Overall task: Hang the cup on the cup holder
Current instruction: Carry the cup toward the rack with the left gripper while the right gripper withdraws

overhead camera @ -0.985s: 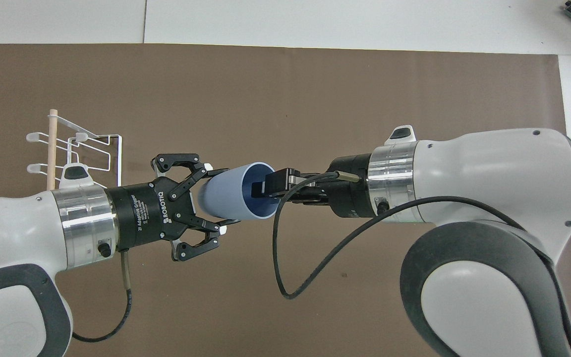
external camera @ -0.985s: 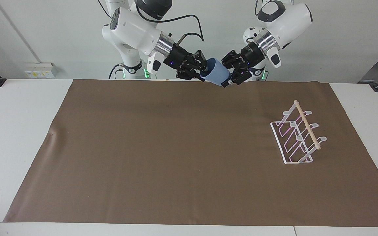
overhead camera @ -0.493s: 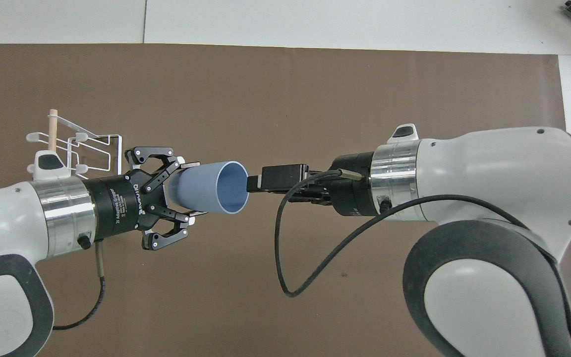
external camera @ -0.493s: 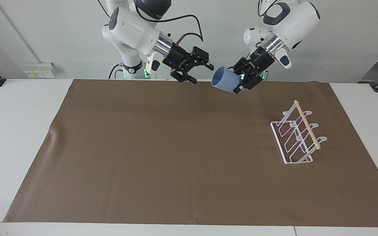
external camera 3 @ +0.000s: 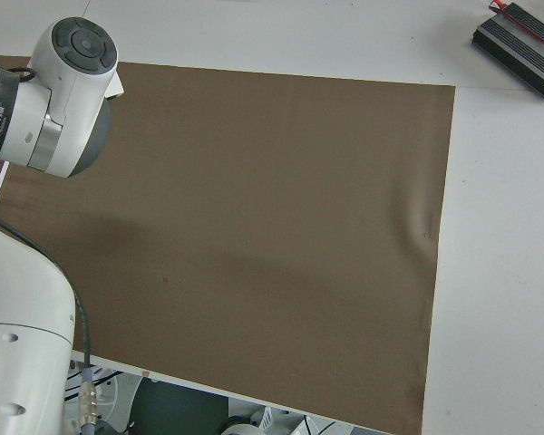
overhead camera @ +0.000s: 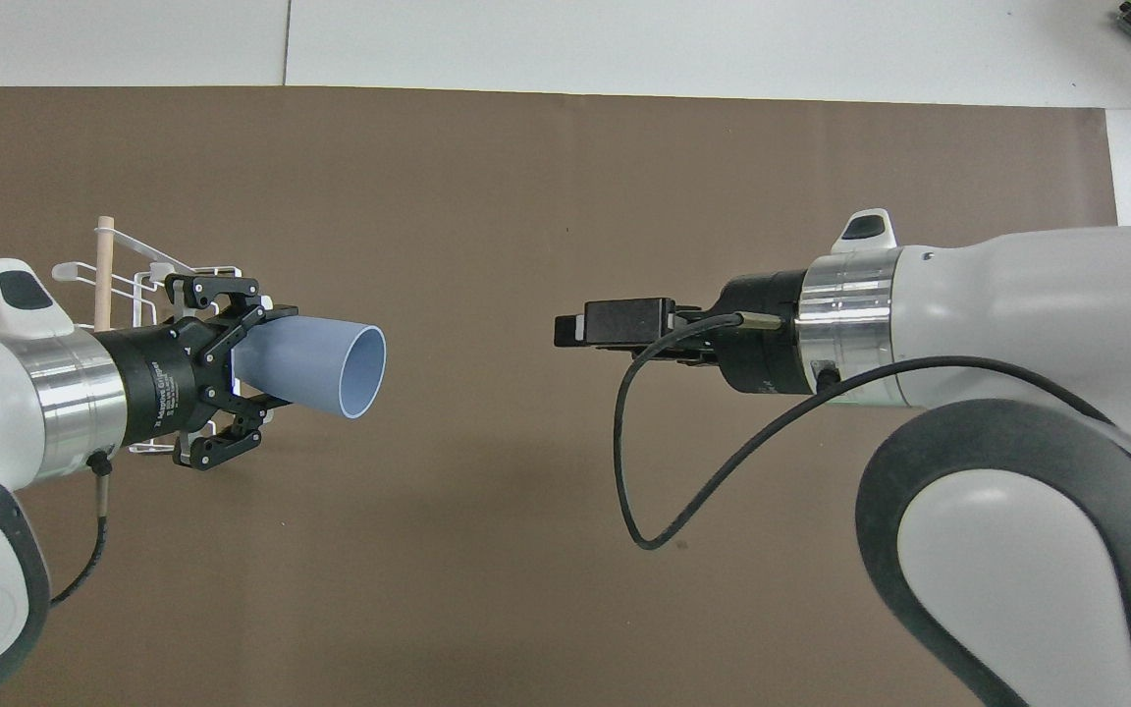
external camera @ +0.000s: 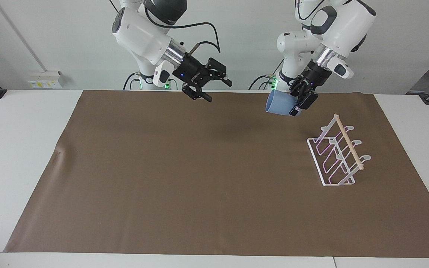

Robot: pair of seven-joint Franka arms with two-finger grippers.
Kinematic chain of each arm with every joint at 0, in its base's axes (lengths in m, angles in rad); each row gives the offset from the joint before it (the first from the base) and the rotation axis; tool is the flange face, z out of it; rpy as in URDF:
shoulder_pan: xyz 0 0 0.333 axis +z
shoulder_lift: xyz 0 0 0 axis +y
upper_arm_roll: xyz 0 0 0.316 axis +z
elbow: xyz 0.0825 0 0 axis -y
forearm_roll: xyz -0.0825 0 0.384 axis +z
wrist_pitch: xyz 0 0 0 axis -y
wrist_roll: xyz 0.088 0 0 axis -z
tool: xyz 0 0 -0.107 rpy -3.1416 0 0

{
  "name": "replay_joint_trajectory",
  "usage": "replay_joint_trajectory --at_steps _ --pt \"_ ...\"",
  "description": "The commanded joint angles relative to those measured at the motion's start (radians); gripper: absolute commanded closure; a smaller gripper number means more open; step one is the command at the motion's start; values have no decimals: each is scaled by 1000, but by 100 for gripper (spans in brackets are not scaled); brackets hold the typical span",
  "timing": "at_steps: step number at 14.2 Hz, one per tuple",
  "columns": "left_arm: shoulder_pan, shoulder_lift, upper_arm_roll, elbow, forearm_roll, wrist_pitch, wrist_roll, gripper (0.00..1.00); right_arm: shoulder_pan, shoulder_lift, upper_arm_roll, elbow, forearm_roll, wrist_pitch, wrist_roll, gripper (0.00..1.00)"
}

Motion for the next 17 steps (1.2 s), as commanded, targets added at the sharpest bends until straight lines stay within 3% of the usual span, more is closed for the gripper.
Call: replay_joint_trajectory --at_steps 1,4,8,11,13,16,17 --pt "3 48 -6 112 169 -76 10 100 -12 4 -37 3 -105 -7 -73 0" --pt "-41 73 -11 176 387 -140 10 100 -12 8 -86 3 -268 -10 -154 0" --pt "-95 73 -12 171 643 -147 28 100 -12 11 -143 1 -530 -36 -241 0" --pt "-37 82 -6 171 705 -87 228 100 -11 11 -178 4 -708 -80 -280 0" --pt "17 96 -6 162 707 -7 351 100 0 11 -224 21 -742 -126 -283 0" --pt "60 120 0 151 731 109 432 100 3 30 -267 124 -783 -264 -281 0" --pt "60 131 -2 151 799 123 429 100 3 36 -272 163 -803 -310 -277 0"
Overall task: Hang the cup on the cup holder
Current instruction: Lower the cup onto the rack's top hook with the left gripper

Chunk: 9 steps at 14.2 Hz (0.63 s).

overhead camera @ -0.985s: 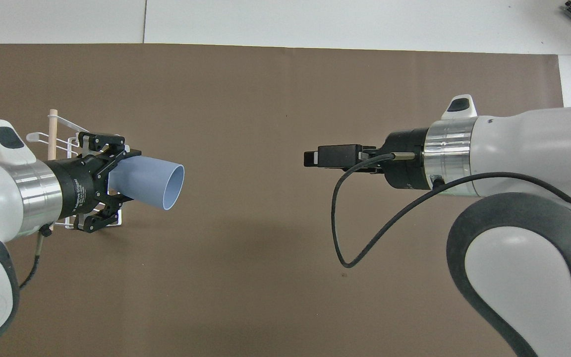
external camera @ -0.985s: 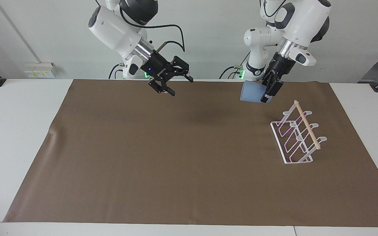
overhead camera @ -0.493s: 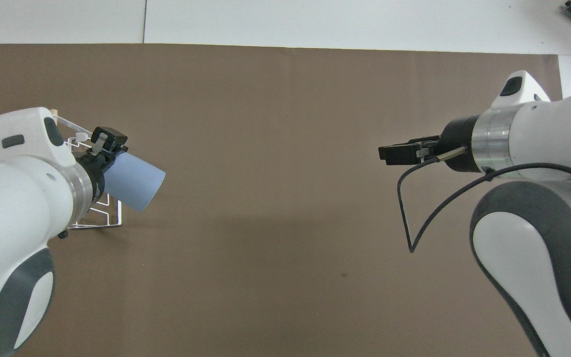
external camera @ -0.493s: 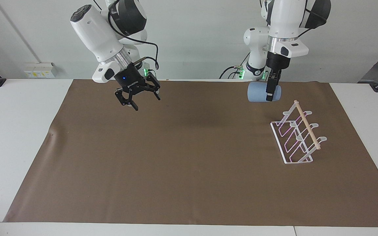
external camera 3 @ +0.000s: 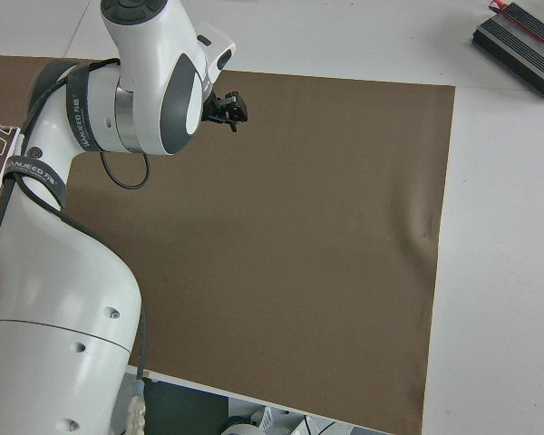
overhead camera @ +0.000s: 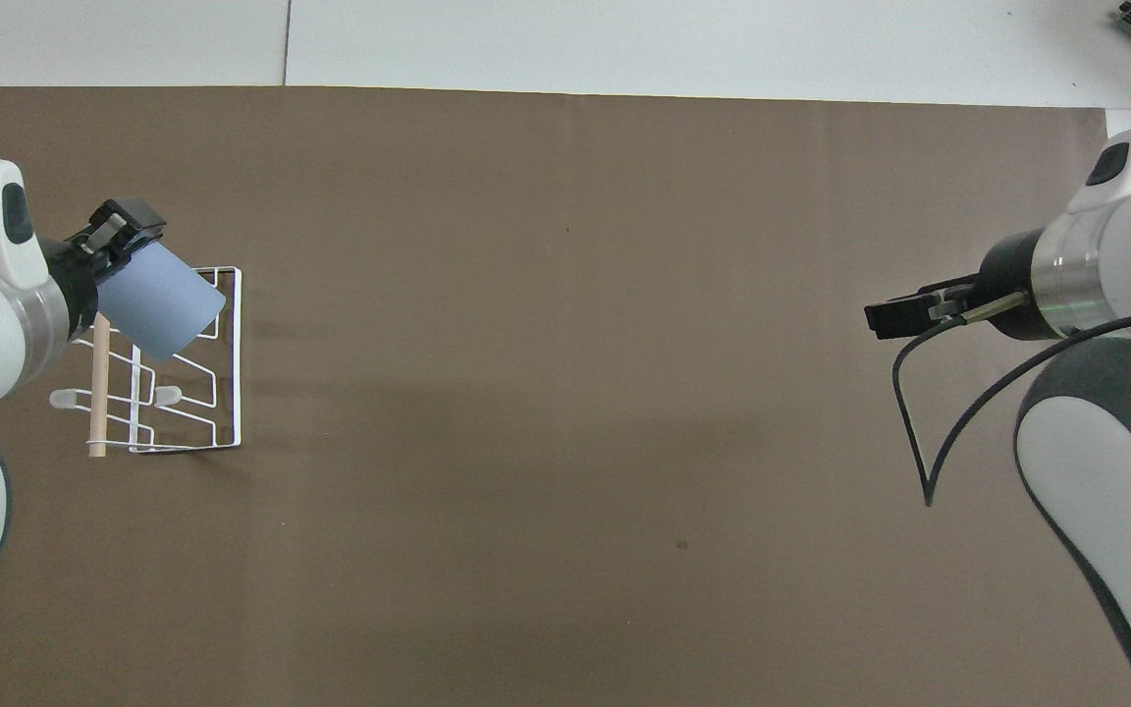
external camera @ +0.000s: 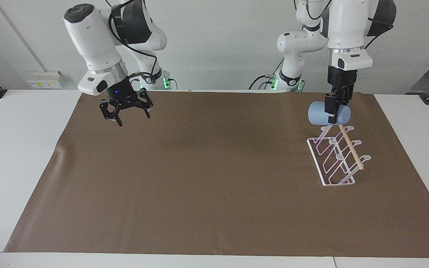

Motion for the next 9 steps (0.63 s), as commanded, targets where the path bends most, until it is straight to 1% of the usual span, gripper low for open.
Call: replay_joint_trajectory --at_steps 1,2,4,6,9 --pt "13 47 -7 0 158 75 -1 100 9 26 -17 110 -57 -130 -7 0" --pt "13 75 -7 2 208 115 -44 100 10 26 -27 127 -65 -164 -5 0" --pt "19 121 -7 3 319 170 -84 100 31 26 -79 160 -60 -230 -5 0" --pt "44 156 -5 2 338 233 -86 100 45 26 -115 180 -59 -277 -4 0" --pt "52 198 -2 3 376 275 -90 100 68 24 -176 193 -49 -319 19 0"
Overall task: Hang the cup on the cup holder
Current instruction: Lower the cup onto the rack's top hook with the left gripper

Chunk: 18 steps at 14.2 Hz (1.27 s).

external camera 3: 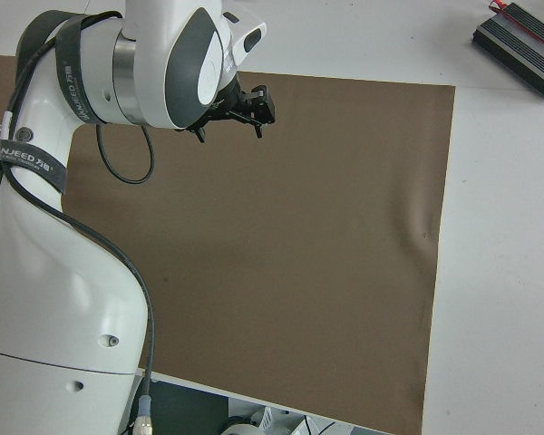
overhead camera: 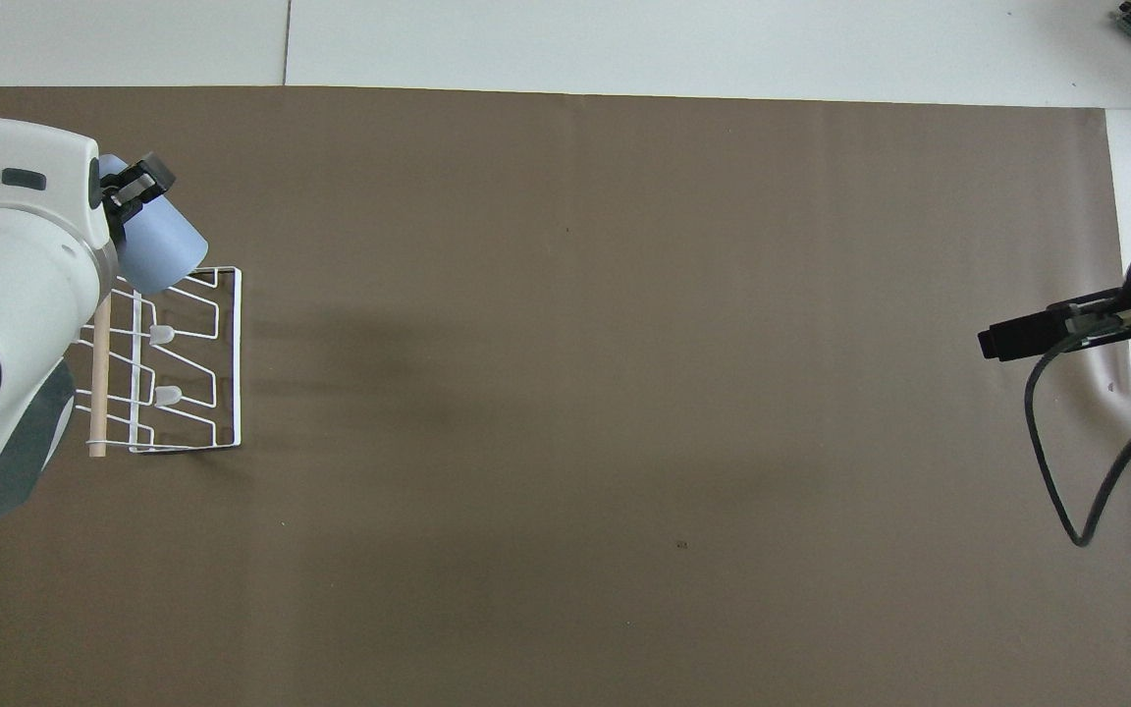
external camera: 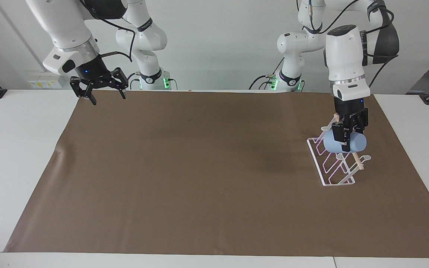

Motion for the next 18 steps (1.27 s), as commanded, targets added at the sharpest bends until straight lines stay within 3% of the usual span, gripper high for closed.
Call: replay_joint_trajectory --at_steps 1,8,18 --pt "29 29 -4 5 75 55 -19 100 41 22 -64 29 -12 -36 65 0" --pt "74 95 -4 18 257 171 -128 100 52 7 -102 -13 -11 -30 125 0" --pt "109 89 -3 -49 310 243 -170 100 55 7 -112 -19 -24 -15 226 0"
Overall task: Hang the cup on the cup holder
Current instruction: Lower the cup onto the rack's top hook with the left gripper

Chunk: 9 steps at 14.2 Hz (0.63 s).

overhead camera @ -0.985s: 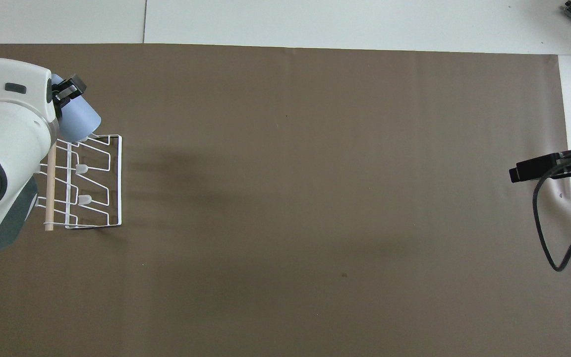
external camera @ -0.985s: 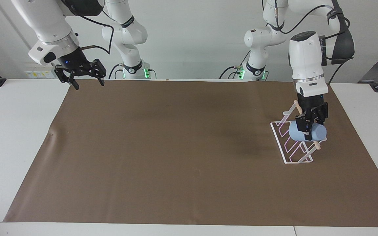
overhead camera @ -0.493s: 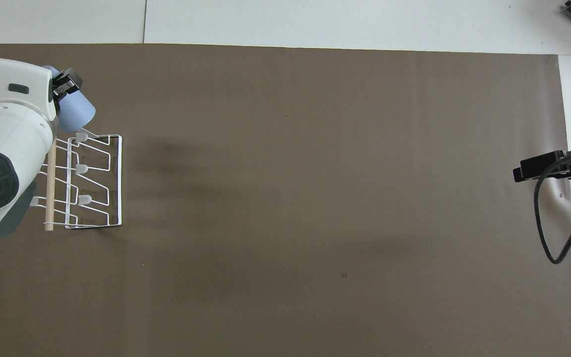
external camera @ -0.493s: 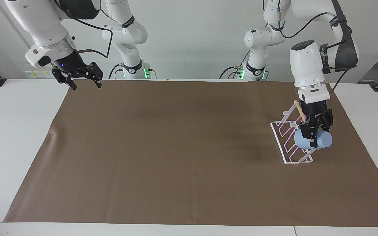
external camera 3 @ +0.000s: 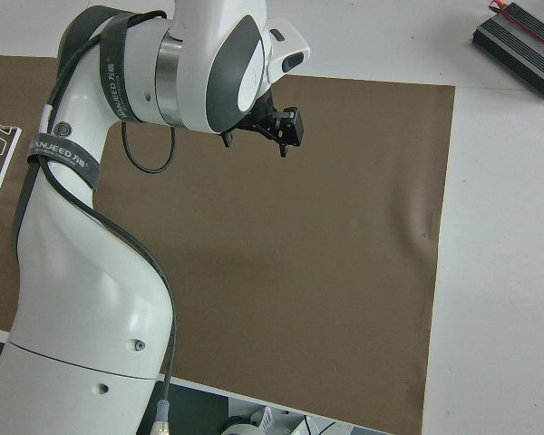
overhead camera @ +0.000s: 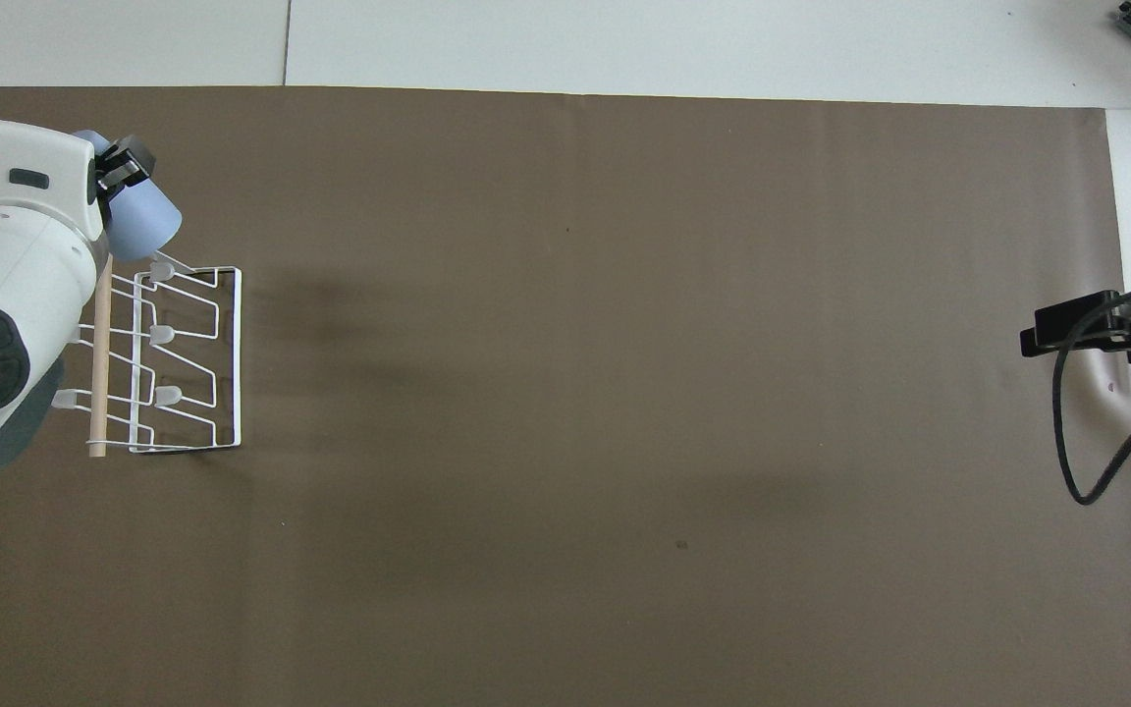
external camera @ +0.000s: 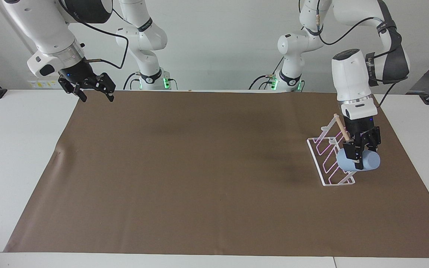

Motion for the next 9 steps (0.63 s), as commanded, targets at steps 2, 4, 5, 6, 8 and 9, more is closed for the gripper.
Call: replay_joint_trajectory --at_steps 2,4,5,6,8,9 --pt "27 -13 -5 -53 54 61 -54 100 13 -6 -11 -19 -35 47 -28 0" --pt "27 -18 -5 -70 56 61 -65 100 13 -8 -11 -33 -69 77 -74 0" --pt "27 -24 -5 -81 62 62 -66 100 13 -8 -11 -33 -69 77 -74 0" --pt "27 -27 -5 -85 70 61 -68 100 13 -8 -11 -33 -69 77 -74 0" --pt "27 -33 -5 -96 77 61 -102 100 11 -8 -14 -33 -67 75 -74 0" --pt "27 -34 -5 -102 83 61 -112 100 11 -8 -17 -33 -67 75 -74 0"
